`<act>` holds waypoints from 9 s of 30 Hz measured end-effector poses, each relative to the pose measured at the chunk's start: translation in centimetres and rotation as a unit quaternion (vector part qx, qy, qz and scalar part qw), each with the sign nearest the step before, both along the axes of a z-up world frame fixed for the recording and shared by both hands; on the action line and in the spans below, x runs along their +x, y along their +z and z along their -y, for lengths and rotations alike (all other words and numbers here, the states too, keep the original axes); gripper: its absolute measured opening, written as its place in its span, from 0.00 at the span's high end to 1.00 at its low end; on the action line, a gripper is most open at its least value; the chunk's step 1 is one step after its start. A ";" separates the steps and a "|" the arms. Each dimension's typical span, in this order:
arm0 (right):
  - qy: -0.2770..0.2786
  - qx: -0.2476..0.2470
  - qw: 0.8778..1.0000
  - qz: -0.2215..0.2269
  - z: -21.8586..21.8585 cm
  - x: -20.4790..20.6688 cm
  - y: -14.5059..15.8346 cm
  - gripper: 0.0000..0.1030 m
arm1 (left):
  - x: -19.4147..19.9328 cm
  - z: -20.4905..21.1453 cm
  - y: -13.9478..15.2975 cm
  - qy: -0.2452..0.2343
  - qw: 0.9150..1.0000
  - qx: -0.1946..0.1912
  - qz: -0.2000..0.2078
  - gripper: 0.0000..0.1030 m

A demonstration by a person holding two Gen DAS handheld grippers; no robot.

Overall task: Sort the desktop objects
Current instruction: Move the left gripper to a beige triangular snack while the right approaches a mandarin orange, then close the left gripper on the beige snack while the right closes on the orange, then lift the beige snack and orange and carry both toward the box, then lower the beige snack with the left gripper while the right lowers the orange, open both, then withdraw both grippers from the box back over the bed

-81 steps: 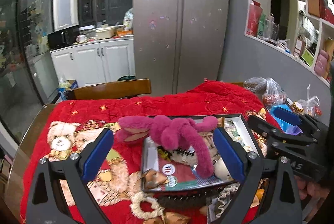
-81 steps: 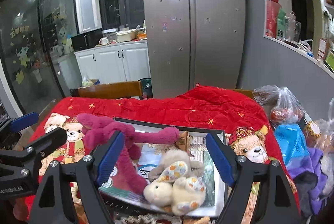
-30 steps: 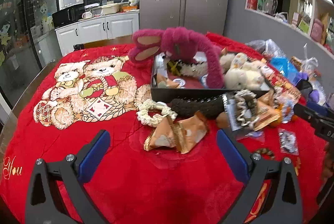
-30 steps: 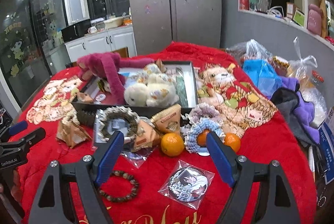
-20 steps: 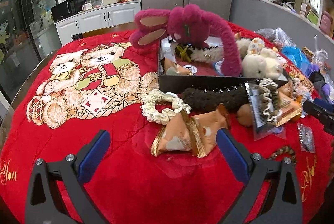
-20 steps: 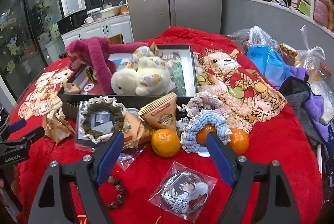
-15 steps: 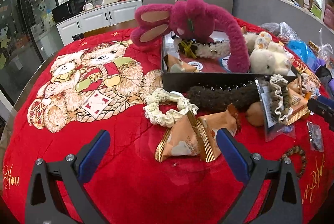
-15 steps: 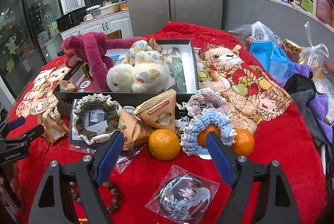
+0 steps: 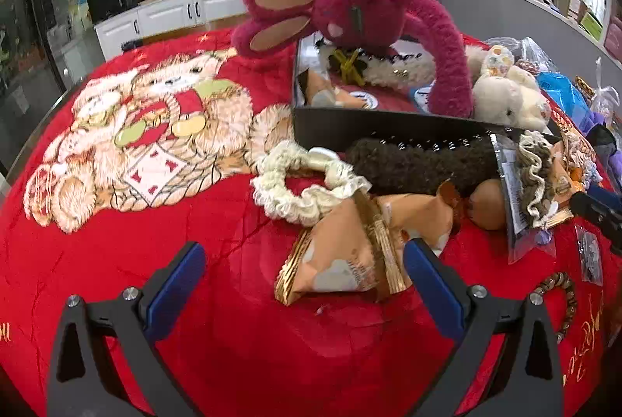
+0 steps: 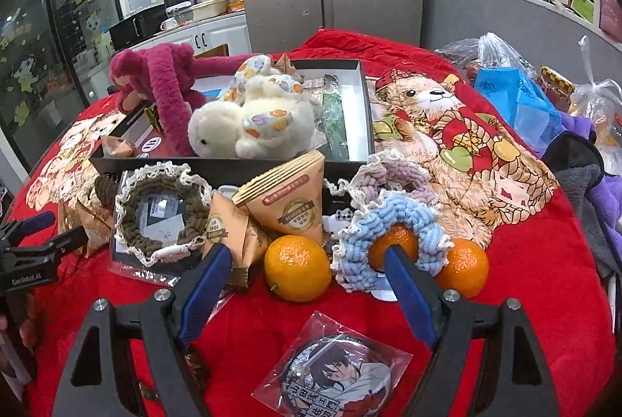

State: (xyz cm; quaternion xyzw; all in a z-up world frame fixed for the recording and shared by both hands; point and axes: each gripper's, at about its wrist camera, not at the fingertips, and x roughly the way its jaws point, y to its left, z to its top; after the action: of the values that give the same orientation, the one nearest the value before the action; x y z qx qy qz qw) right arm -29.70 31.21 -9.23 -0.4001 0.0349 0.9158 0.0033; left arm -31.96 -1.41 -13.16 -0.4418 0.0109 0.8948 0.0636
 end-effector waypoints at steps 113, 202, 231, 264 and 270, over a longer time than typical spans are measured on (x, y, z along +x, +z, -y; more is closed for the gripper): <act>0.084 -0.001 0.995 -0.061 4.5 4.9 5.6 0.69 | 2.8 -0.8 0.2 -0.006 0.999 -0.038 -0.008 0.57; 0.100 -0.053 0.993 -0.039 6.0 -14.0 6.1 0.68 | -11.7 -7.6 6.8 -0.026 0.998 -0.028 -0.044 0.57; 0.078 -0.055 0.993 -0.074 5.3 -13.6 7.7 0.20 | -12.1 -7.8 6.2 -0.028 0.996 -0.073 -0.042 0.10; 0.090 -0.027 0.985 -0.142 4.7 -7.9 14.5 0.19 | -7.1 -5.7 13.8 -0.024 0.995 -0.008 -0.102 0.10; 0.085 0.011 0.979 -0.185 6.1 -3.2 16.9 0.19 | -2.7 -4.9 16.2 -0.015 0.992 -0.005 -0.127 0.06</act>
State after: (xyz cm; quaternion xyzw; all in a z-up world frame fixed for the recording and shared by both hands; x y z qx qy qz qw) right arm -32.90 25.13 7.64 -0.2249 -0.0094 0.9713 -0.0771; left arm -34.62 3.45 3.04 -0.3247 0.0305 0.9425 0.0730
